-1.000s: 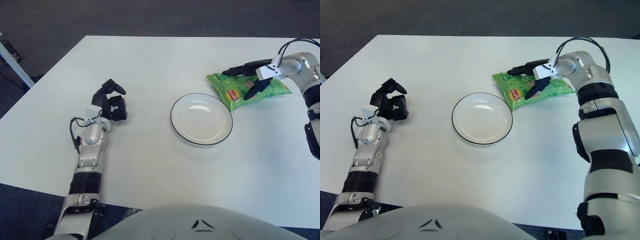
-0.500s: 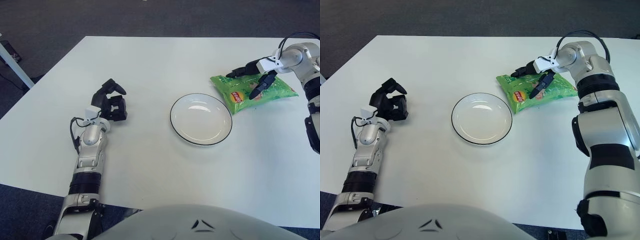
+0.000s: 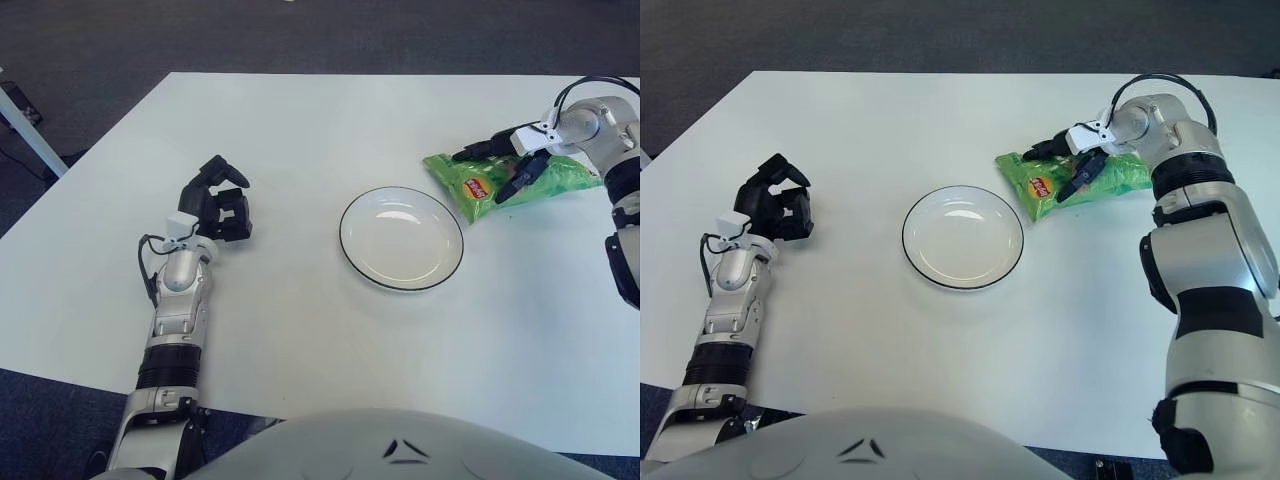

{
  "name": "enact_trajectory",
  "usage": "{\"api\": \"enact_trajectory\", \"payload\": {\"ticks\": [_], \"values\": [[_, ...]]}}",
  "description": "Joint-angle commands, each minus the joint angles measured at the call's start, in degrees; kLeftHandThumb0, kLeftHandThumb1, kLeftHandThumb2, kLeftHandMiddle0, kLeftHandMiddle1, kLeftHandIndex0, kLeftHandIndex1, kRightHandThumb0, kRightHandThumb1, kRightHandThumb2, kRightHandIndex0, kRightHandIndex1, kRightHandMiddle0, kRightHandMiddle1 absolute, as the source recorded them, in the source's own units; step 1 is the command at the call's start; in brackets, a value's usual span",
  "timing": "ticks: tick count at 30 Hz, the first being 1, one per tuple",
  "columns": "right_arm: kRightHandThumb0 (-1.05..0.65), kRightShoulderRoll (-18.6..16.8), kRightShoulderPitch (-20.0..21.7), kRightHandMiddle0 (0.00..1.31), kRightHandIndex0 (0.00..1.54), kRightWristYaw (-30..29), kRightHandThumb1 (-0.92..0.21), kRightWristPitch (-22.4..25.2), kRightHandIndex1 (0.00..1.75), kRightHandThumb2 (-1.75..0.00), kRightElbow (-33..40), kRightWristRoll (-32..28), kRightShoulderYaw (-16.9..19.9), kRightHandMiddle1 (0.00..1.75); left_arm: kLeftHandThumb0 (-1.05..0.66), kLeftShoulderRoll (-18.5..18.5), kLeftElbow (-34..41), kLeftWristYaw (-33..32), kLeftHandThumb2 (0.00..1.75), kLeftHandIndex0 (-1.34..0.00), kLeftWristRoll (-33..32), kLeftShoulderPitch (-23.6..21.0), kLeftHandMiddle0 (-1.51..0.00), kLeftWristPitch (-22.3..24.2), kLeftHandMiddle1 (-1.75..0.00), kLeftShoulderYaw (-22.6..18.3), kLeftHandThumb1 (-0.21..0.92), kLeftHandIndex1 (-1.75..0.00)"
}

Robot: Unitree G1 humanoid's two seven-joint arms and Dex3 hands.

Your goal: Put the snack into the plate.

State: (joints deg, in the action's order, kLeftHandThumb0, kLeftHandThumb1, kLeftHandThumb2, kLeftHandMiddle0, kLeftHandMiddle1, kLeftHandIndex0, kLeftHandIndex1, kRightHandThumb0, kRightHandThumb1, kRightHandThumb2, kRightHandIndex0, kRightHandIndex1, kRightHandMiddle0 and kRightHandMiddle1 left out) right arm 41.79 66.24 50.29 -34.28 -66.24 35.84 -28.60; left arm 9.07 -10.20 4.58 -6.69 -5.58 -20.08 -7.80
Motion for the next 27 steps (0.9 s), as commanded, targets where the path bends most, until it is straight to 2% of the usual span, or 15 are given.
{"api": "enact_trajectory", "payload": {"ticks": [1,6,10,12,13,14,15,16,17,18,19,20,22,25,27], "values": [[-0.96,-0.08,-1.67,0.01,0.0,-5.33,-0.92,-2.53,0.0,-0.37,-1.4,2.95,-2.07,0.0,-0.49,-4.82,-5.64,-0.34,1.34,-0.63,-0.48,8.7,-1.31,-0.89,-1.75,0.92,0.3,-1.75],[-0.94,1.27,-3.21,0.0,0.0,-15.26,-0.92,-4.57,0.0,-0.41,-0.46,5.15,-2.74,0.29,-0.49,-4.77,-5.39,-0.2,1.34,-0.63,-0.49,9.0,-1.31,-1.33,-1.75,0.96,0.3,-1.75],[-0.88,1.9,-4.44,0.0,0.04,-22.26,-0.91,-4.42,0.02,-0.4,-0.2,6.61,-3.04,0.72,-0.49,-4.69,-4.91,0.01,1.34,-0.63,-0.65,9.22,-1.31,-1.32,-1.75,1.0,0.3,-1.75],[-0.86,1.94,-4.82,0.0,0.08,-25.29,-0.91,-3.41,0.05,-0.4,-0.37,7.1,-3.16,0.88,-0.48,-4.65,-4.88,0.12,1.33,-0.62,-0.68,9.25,-1.31,-1.42,-1.75,1.0,0.3,-1.75],[-0.82,1.92,-4.97,0.06,0.05,-26.71,-0.85,-2.83,0.47,-0.44,-0.4,7.31,-3.19,1.12,-0.48,-4.64,-4.88,0.16,1.33,-0.62,-0.68,9.26,-1.31,-1.47,-1.75,1.0,0.3,-1.75],[-0.8,1.9,-5.06,0.1,0.03,-27.72,-0.79,-2.48,0.75,-0.5,-0.45,7.52,-3.22,1.28,-0.48,-4.63,-4.88,0.19,1.33,-0.62,-0.68,9.27,-1.31,-1.51,-1.75,1.0,0.31,-1.75],[-0.79,1.94,-5.34,0.11,0.03,-29.55,-0.77,-1.76,0.85,-0.52,-0.27,7.88,-3.2,1.34,-0.48,-4.63,-4.9,0.18,1.33,-0.62,-0.66,9.27,-1.31,-1.53,-1.75,1.0,0.31,-1.75],[-0.67,1.79,-6.09,0.29,0.02,-33.21,-0.63,0.35,1.15,-0.75,0.16,8.19,-2.77,1.45,-0.48,-4.62,-4.79,0.14,1.33,-0.62,-0.6,9.37,-1.31,-1.57,-1.75,1.01,0.31,-1.75],[-0.62,1.67,-6.63,0.44,0.15,-35.92,-0.48,1.92,1.36,-1.0,0.45,8.41,-2.46,1.56,-0.48,-4.61,-4.7,0.1,1.33,-0.62,-0.56,9.45,-1.31,-1.59,-1.75,1.01,0.31,-1.75],[-0.6,1.35,-7.38,0.49,0.2,-39.07,-0.42,3.73,1.44,-1.09,0.32,8.27,-1.91,1.59,-0.48,-4.61,-4.64,0.05,1.33,-0.62,-0.51,9.49,-1.31,-1.63,-1.75,1.01,0.31,-1.75],[-0.38,1.12,-7.83,0.6,0.38,-40.97,-0.28,4.83,1.47,-1.26,0.15,8.11,-1.61,1.65,-0.48,-4.61,-4.6,0.02,1.33,-0.62,-0.48,9.52,-1.3,-1.65,-1.75,1.01,0.31,-1.75],[-0.31,0.63,-8.14,0.64,0.45,-43.14,-0.23,6.15,1.48,-1.32,-0.19,7.61,-1.05,1.67,-0.48,-4.6,-4.6,0.0,1.32,-0.62,-0.44,9.51,-1.3,-1.71,-1.75,1.01,0.31,-1.75],[-0.13,-0.09,-8.67,0.7,0.68,-46.16,-0.1,8.28,1.49,-1.48,-0.32,6.58,-0.05,1.71,-0.48,-4.59,-4.62,-0.02,1.32,-0.62,-0.4,9.49,-1.3,-1.83,-1.75,1.0,0.31,-1.75],[-0.04,-0.91,-9.19,0.69,0.85,-48.9,-0.02,10.84,1.47,-1.56,1.08,5.27,1.36,1.74,-0.48,-4.58,-4.69,-0.1,1.32,-0.62,-0.33,9.44,-1.3,-1.96,-1.75,0.97,0.31,-1.75],[-0.02,-0.66,-10.41,0.67,0.88,-49.24,-0.01,11.77,1.49,-1.58,5.59,4.08,2.84,1.74,-0.48,-4.57,-4.83,-0.19,1.32,-0.62,-0.27,9.39,-1.3,-2.05,-1.75,0.94,0.31,-1.75]]}}
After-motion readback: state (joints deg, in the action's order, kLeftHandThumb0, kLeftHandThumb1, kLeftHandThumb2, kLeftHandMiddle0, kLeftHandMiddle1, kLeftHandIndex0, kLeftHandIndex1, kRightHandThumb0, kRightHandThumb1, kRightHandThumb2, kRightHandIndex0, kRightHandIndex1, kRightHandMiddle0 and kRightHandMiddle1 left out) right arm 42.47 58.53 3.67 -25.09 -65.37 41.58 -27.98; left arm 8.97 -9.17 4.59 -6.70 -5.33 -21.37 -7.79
